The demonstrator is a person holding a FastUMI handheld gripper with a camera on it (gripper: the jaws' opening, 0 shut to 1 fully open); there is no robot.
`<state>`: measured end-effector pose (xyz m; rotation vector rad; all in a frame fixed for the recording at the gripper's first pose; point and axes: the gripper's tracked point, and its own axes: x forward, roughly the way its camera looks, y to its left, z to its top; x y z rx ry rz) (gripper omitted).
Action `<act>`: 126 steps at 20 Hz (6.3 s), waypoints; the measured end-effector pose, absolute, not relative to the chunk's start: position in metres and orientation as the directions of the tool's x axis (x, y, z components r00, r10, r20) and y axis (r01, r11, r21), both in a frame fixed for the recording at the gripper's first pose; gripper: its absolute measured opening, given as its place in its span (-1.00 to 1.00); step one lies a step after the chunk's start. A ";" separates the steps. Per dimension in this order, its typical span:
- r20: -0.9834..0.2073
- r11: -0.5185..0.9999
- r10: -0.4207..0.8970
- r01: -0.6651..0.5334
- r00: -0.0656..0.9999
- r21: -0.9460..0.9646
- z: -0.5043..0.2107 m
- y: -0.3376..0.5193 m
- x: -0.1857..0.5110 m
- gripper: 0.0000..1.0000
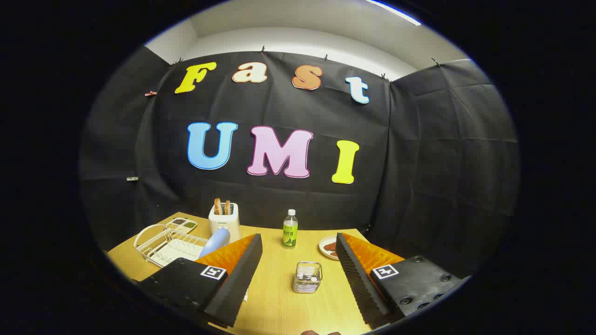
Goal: Take the plate from the dish rack, then take the spoon from the basket and place it into the plate.
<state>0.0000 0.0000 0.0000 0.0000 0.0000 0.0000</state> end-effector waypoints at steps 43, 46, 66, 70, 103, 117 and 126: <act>-0.449 0.940 0.297 -0.342 0.843 -0.020 -0.090 0.205 0.146 0.95; -0.530 0.949 0.253 -0.313 0.810 -0.026 -0.117 0.208 0.162 0.95; -0.670 0.996 0.093 -0.072 0.736 0.058 -0.154 0.236 0.166 -0.36; -0.655 0.999 0.030 -0.004 0.755 0.041 -0.146 0.231 0.163 -0.36; -0.503 0.973 0.206 -0.123 0.839 0.193 -0.091 0.085 0.097 -0.56; -0.617 0.898 0.337 -0.045 0.711 0.438 -0.196 -0.051 0.007 -0.56; -0.671 0.862 0.461 -0.113 0.581 0.494 -0.285 -0.033 0.052 -0.54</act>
